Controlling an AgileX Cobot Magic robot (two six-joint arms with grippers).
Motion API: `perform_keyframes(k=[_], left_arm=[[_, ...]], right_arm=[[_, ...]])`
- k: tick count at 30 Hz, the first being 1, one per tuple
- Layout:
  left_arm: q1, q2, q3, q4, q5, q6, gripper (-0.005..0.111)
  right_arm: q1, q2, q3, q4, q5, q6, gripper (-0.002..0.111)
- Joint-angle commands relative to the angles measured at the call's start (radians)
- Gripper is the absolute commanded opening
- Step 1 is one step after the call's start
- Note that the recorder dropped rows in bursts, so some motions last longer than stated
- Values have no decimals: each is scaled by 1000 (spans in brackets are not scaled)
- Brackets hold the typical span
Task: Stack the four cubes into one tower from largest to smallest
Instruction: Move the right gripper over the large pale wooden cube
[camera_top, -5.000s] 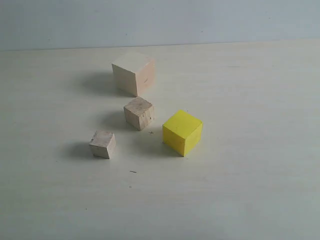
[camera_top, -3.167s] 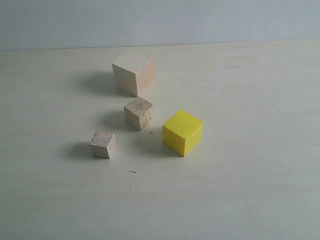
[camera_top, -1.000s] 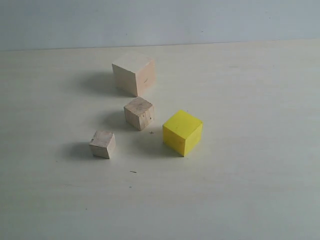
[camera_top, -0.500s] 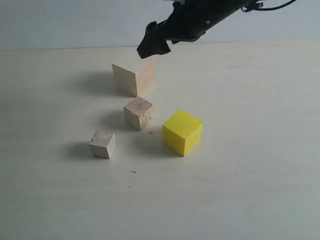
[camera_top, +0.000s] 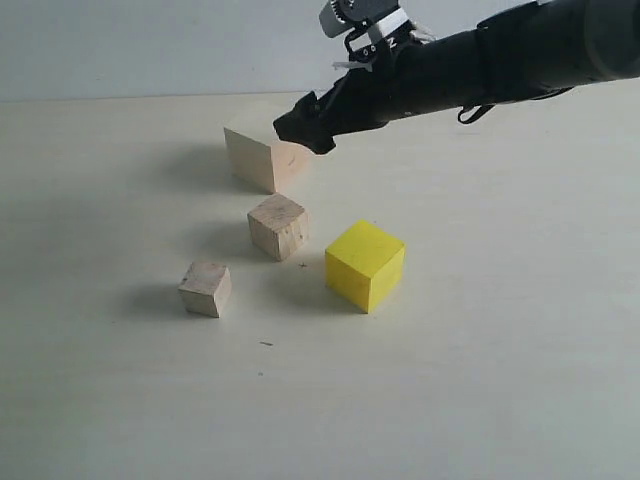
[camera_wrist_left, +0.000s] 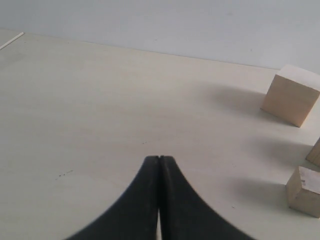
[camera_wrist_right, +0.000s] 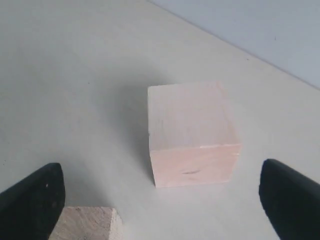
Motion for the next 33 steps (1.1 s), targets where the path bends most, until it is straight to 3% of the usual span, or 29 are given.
perform_keyframes(k=[1,8,33], left_arm=[[1,-6,3,4,-7,6,0],[1,-6,3,4,-7,6,0],[1,-6,3,4,-7,6,0]], right_arm=[[-2,62,5,48,33,-52,105],[-2,121,-1,167,70,-227,105],[-2,267,-169,167,53,-304,105]])
